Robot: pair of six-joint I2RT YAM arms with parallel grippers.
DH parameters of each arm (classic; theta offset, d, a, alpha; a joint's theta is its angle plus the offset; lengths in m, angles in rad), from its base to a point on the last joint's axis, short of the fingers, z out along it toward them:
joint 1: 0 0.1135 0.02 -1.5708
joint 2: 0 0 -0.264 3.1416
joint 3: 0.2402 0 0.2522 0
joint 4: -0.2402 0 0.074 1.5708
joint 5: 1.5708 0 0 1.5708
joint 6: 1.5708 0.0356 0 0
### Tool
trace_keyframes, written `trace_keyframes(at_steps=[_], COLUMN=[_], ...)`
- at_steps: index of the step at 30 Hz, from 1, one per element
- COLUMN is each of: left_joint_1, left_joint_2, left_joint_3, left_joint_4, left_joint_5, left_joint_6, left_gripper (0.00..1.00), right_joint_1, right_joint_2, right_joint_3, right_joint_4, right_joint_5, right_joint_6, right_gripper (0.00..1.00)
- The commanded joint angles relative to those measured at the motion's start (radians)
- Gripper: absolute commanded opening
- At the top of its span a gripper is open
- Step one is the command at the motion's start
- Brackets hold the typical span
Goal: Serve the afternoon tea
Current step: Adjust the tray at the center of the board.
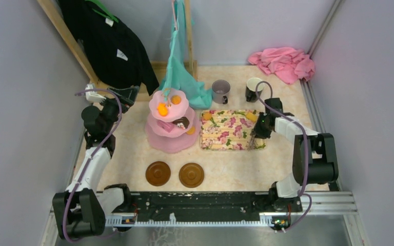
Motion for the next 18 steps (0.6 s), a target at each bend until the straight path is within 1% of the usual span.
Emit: trace_keyframes(at_steps=[1,12,18], left_joint_1=[0.001,0.002,0.002], left_joint_2=[-0.016,-0.022,-0.022], left_joint_3=[0.003,0.003,0.002], left_joint_4=[0.03,0.028,0.03], left_joint_5=[0.002,0.002,0.006], left_joint_6=[0.013,0.012,0.008], left_gripper=[0.99,0.99,0.99], right_joint_1=[-0.001,0.112,0.179], right_joint_2=[0.021,0.046,0.037], right_joint_3=[0.033,0.093,0.097], right_joint_4=[0.06,0.04,0.039], right_joint_5=[-0.069,-0.064,-0.052], right_joint_6=[-0.021,-0.004,0.019], right_gripper=[0.17,0.16,0.16])
